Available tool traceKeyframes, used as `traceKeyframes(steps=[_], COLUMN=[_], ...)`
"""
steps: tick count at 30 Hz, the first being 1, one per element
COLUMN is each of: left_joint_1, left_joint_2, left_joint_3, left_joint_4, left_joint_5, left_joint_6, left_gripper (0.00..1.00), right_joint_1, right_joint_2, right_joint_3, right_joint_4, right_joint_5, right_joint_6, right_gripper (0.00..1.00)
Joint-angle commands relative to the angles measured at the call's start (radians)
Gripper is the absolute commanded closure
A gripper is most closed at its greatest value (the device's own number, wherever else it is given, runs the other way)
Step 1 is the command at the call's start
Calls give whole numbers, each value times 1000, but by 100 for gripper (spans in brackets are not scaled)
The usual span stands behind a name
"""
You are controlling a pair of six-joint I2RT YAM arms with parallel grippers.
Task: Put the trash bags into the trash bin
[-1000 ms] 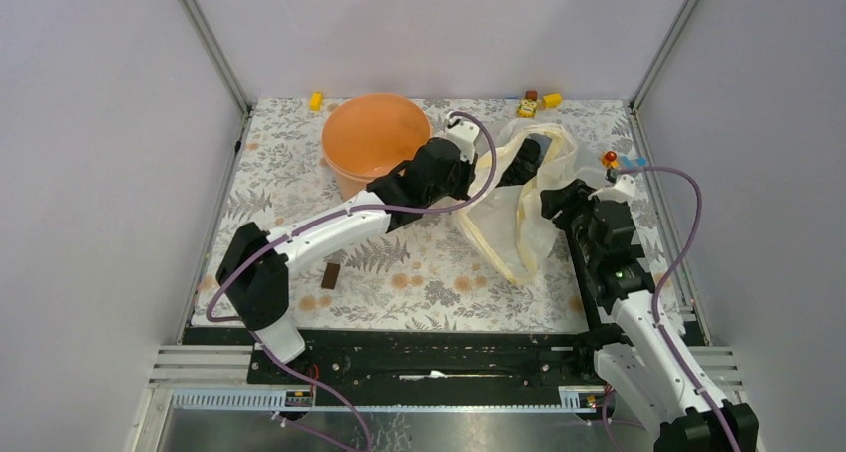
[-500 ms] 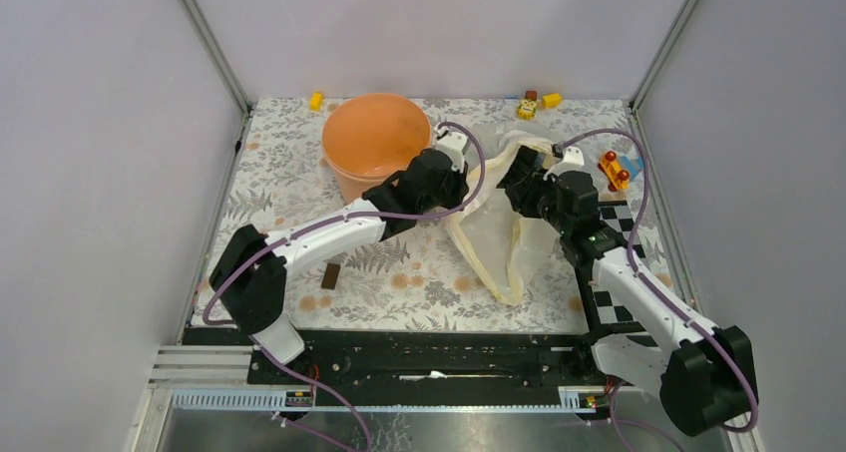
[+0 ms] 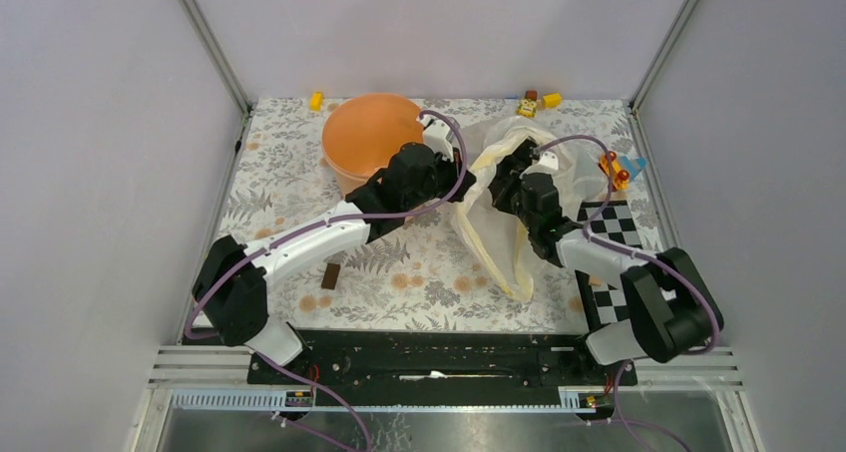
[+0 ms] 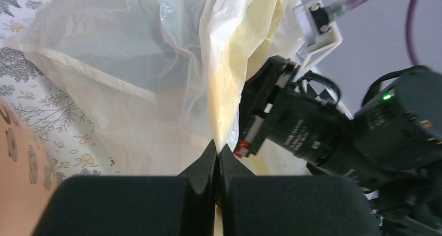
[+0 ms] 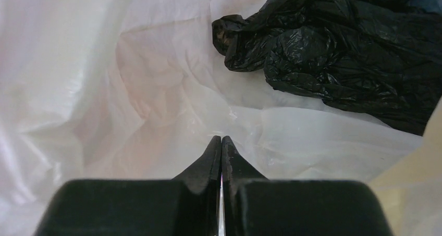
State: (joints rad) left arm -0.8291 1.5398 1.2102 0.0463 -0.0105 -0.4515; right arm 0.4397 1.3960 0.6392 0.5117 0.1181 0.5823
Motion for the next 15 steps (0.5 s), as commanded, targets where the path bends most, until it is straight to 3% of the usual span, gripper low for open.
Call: traceKeyframes(steps=[1, 7, 10, 15], left_joint_1=[18, 47, 49, 50], left_joint_2=[-15, 19, 21, 25], left_joint_3=[-6, 13, 7, -27], left_joint_4=[95, 110, 101, 81], left_joint_5=[40, 79, 80, 51], left_joint_6=[-62, -91, -77, -43], left_gripper=[100, 100, 100, 100], right_joint_1=[45, 82, 82, 72], right_joint_2=[81, 194, 239, 316], right_joint_3=[20, 37, 93, 267], right_joint_4=[179, 264, 223, 12], right_joint_5=[137, 219, 285, 381], right_joint_6=[15, 25, 33, 60], right_gripper=[100, 100, 99, 76])
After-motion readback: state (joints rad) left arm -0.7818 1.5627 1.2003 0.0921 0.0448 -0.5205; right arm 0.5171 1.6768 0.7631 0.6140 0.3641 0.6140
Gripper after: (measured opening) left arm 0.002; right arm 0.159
